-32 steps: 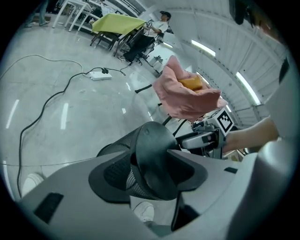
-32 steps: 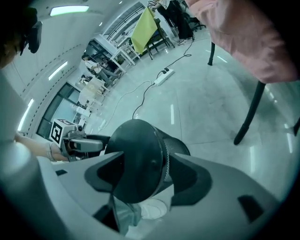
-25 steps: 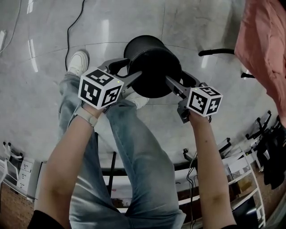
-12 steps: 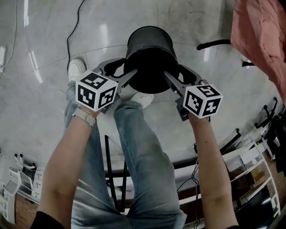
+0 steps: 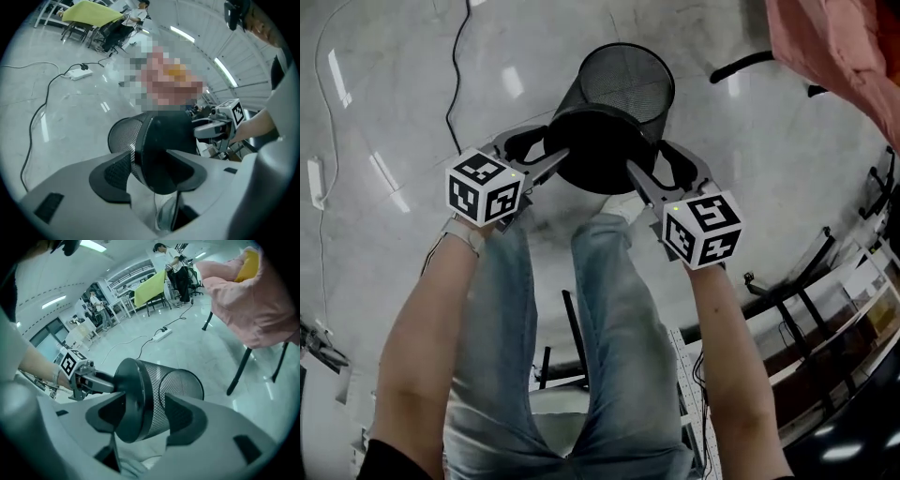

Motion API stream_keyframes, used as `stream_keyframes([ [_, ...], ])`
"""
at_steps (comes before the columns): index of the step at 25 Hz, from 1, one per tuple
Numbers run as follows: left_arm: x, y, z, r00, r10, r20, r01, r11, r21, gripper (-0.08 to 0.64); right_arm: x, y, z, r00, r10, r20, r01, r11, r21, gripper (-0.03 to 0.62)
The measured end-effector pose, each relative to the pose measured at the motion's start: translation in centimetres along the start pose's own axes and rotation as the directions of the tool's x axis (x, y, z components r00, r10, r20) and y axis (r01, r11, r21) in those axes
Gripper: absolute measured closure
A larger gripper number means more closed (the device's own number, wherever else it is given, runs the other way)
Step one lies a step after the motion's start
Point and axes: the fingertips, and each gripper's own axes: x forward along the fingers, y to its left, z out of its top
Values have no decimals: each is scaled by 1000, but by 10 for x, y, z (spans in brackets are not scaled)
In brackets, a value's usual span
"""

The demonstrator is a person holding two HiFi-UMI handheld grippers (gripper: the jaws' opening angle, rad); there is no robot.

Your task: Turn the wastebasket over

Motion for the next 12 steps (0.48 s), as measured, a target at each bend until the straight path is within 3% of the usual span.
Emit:
stream_keyframes([
  [6,-37,37,-44,990,84,-111,-85,996,0,348,14,70,-14,997,73,-14,-73,997,36,342],
  [10,-54,67,-67,982,146,-120,-154,986,-62,361,33,107,-17,991,131,-24,-130,990,58,357],
  [12,-57,75,-72,985,143,-95,-152,984,-97,391,45,119,-23,987,151,-59,-148,987,62,367],
])
